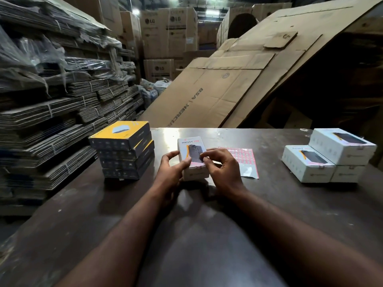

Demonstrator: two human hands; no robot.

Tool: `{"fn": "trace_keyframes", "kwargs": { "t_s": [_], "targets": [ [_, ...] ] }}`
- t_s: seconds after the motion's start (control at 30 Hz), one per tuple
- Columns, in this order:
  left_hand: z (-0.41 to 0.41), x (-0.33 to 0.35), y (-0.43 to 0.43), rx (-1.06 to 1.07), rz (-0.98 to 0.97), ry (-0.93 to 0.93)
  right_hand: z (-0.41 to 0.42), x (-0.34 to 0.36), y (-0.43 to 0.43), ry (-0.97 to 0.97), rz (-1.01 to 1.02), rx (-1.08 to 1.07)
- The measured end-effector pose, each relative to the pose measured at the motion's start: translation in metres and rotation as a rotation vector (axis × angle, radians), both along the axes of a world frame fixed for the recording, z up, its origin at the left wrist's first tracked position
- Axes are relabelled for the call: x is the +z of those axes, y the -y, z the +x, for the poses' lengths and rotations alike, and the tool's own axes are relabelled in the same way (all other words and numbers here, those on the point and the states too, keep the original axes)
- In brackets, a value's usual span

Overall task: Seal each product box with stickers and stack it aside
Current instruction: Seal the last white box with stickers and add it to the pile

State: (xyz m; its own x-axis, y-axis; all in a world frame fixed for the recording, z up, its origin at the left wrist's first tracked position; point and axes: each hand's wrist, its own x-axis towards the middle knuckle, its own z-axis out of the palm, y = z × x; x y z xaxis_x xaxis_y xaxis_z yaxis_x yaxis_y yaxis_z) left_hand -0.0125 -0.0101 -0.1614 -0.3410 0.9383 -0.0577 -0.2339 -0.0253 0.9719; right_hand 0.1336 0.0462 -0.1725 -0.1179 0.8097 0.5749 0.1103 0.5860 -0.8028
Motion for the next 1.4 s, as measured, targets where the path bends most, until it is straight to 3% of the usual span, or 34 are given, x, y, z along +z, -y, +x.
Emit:
{"fn": "trace_keyframes", "kwargs": {
  "t_s": [0.13, 0.33, 0.6, 1.4],
  "targets": [
    [-0.004, 0.002, 0.001, -0.056, -0.016, 0.010, 0.000, -0.001, 0.001, 0.044, 0.049, 0.006],
    [-0.010, 0.002, -0.001, 0.056, 0.013, -0.035, 0.001, -0.002, 0.005, 0.178, 0.059, 0.111],
    [-0.009, 0.002, -0.002, 0.063, 0.049, -0.020, -0.003, -0.007, 0.005, 0.193, 0.164, 0.130],
    [-0.013, 0.005, 0.002, 0.093, 0.080, -0.075, -0.003, -0.010, 0.004, 0.274, 0.332, 0.008]
  ]
}}
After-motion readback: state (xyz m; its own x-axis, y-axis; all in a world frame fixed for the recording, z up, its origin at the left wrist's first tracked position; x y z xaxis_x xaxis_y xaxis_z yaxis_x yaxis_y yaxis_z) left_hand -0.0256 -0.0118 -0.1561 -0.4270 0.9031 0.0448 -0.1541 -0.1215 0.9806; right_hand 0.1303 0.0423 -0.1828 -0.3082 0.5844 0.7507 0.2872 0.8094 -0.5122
